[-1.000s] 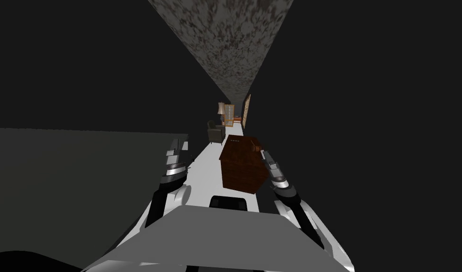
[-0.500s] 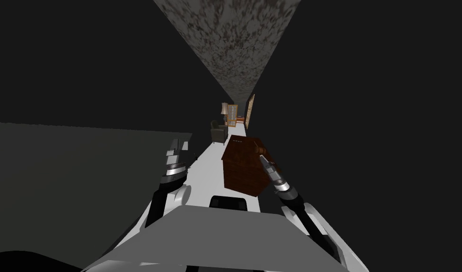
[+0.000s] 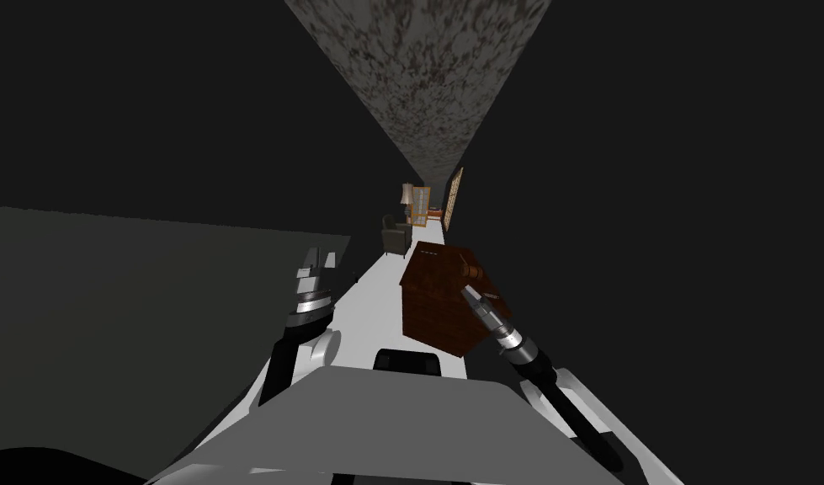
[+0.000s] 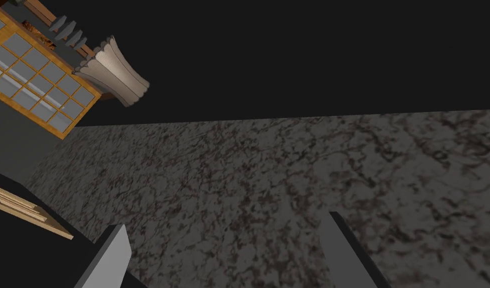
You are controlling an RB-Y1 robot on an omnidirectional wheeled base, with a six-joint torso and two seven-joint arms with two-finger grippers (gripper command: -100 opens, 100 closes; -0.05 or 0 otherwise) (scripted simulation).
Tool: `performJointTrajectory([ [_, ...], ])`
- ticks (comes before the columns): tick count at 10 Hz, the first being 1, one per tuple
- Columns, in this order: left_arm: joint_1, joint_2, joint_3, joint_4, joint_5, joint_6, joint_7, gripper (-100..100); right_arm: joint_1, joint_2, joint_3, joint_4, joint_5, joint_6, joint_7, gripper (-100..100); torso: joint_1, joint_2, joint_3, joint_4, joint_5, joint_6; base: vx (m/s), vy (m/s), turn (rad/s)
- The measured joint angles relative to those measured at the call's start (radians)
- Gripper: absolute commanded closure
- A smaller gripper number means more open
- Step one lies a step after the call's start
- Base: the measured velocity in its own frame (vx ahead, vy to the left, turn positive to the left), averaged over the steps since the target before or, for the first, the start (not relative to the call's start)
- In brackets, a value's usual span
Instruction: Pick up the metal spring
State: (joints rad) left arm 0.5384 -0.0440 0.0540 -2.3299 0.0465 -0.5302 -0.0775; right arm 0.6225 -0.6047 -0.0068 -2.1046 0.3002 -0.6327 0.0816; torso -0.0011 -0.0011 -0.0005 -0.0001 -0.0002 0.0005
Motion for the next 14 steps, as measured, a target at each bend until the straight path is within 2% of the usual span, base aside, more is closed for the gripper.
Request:
performJointTrajectory([
  [3,0.000,0.000,0.000,0.000,0.000,0.000,0.000,0,0.012,-0.080,0.001,0.045,0.034,0.008,0.000,-100,0.000,0.000,0.000,0.000,0.000,0.000,0.009,-0.001,0.089],
  [6,0.000,0.000,0.000,0.000,0.000,0.000,0.000,0,0.038,-0.149,-0.013,0.087,0.054,-0.005,-0.001,-100,0.000,0.000,0.000,0.000,0.000,0.000,0.011,-0.001,0.107],
  [9,0.000,0.000,0.000,0.000,0.000,0.000,0.000,0,0.042,-0.232,-0.009,0.140,0.087,0.005,-0.006,-100,0.000,0.000,0.000,0.000,0.000,-0.001,0.009,-0.002,0.109],
  [12,0.000,0.000,0.000,0.000,0.000,0.000,0.000,0,0.092,-0.316,-0.020,0.174,0.123,0.004,-0.004,-100,0.000,0.000,0.000,0.000,0.000,0.000,0.012,-0.004,0.139],
  [14,0.000,0.000,0.000,0.000,0.000,0.000,0.000,0,0.097,-0.375,-0.014,0.211,0.147,0.007,-0.002,-100,0.000,0.000,0.000,0.000,0.000,0.000,0.011,-0.004,0.096],
])
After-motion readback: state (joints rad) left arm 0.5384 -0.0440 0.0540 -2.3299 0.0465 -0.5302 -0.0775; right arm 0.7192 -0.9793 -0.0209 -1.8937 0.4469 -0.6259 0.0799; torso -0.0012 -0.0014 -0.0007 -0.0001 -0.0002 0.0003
